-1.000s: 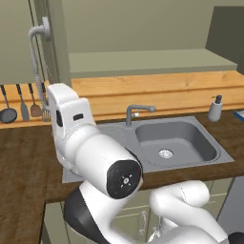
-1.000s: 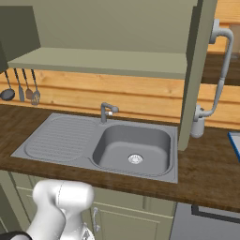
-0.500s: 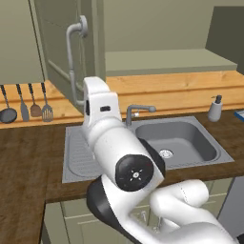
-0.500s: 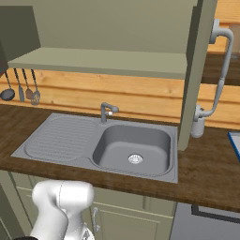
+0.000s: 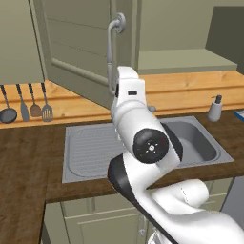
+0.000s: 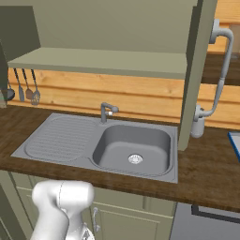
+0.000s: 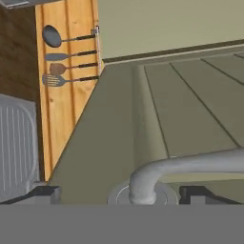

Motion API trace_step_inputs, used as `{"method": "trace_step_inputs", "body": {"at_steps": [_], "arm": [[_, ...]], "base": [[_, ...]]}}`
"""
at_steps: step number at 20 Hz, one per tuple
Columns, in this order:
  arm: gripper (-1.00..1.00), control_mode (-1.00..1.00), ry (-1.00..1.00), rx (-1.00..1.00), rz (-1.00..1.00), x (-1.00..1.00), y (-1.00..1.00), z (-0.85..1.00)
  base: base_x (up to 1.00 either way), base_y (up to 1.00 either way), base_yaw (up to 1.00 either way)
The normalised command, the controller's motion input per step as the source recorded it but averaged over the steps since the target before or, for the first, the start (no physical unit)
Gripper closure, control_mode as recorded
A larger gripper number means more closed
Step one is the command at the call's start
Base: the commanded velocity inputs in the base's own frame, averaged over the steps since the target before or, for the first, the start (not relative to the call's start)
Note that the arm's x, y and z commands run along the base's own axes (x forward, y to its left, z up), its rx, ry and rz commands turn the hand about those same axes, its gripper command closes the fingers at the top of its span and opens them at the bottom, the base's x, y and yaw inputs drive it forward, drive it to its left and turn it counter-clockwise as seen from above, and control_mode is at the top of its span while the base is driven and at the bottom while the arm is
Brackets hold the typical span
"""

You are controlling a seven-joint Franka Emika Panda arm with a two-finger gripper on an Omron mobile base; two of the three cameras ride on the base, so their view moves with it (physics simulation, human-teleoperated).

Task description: Pick the kettle from the counter and place it on the tray. Then pick the mug from the cabinet and place it on the tray. Then close the cabinet doors.

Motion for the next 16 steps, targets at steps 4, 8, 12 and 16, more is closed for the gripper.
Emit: {"method": "trace_step_inputs", "body": {"at_steps": [4, 8, 12, 16], "arm": [[-1.0, -1.0, 0.0, 0.0, -0.12, 0.57, -0.77, 0.0], [-1.0, -1.0, 0.0, 0.0, -0.06, 0.74, -0.71, 0.0], [-1.0, -1.0, 0.0, 0.0, 0.0, 0.92, -0.62, 0.0], [-1.0, -1.0, 0.0, 0.0, 0.0, 1.0, -0.53, -0.02]], "base": [[0.0, 0.0, 0.0], [0.0, 0.0, 0.0], [0.0, 0.0, 0.0], [0.0, 0.0, 0.0]]}}
